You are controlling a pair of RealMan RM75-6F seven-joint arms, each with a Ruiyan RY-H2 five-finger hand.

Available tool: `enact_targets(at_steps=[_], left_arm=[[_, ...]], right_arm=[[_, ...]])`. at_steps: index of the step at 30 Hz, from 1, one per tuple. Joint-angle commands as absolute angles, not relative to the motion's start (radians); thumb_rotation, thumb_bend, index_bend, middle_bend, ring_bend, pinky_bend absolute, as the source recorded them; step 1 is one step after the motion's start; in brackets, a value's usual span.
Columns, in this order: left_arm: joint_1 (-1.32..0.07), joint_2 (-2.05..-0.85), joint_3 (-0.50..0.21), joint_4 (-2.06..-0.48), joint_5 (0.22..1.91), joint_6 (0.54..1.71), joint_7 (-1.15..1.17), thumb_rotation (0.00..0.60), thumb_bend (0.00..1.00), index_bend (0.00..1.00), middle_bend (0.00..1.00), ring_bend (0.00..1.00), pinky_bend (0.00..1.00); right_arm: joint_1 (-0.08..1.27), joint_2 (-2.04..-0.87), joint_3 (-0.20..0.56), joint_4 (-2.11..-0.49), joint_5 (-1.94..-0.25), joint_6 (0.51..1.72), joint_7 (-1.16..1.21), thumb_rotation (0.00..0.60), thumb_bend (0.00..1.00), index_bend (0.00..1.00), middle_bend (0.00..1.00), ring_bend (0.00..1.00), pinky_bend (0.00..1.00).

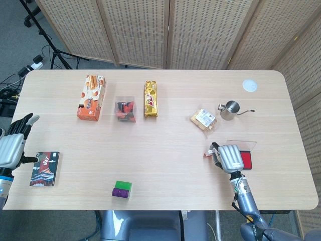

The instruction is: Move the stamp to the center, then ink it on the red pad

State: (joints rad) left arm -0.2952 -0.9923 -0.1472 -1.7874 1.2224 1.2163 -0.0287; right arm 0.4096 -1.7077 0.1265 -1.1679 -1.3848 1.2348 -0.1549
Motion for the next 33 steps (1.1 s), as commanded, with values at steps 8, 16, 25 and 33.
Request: enact_targets(at_steps=[8,16,25,33], left_arm=[[-0.302,-1.005,-0.145,-1.788,1.222,1.213,-0.009,0.600,0.08,0.00,0.00,0.00,0.00],[-0.303,-1.010,-0.145,-1.788,1.215,1.213,0.002,0.600,0.08,0.00,0.00,0.00,0.00],[-0.304,-1.011,-0.143,-1.788,1.215,1.212,0.004,0.600,0.08,0.00,0.00,0.00,0.00],[-0.304,-1.011,-0.143,-1.788,1.214,1.212,0.005,0.600,0.08,0.00,0.00,0.00,0.00]], right_arm=[[0.405,-1.722,0.114,-1.122,-1.394,1.226,-0.111,0.600,0.57,0.55,0.99,1.00,1.00],[0.405,-1.726,0.112,-1.109,-1.401,1.225,-0.096,0.600,0.46,0.53,0.99,1.00,1.00],[0.403,-1.723,0.114,-1.109,-1.404,1.228,-0.088,0.600,0.44,0.48,0.99,1.00,1.00],[0.407,-1.725,0.124,-1.106,-1.399,1.227,-0.089,0.600,0.44,0.46,0.99,1.00,1.00]])
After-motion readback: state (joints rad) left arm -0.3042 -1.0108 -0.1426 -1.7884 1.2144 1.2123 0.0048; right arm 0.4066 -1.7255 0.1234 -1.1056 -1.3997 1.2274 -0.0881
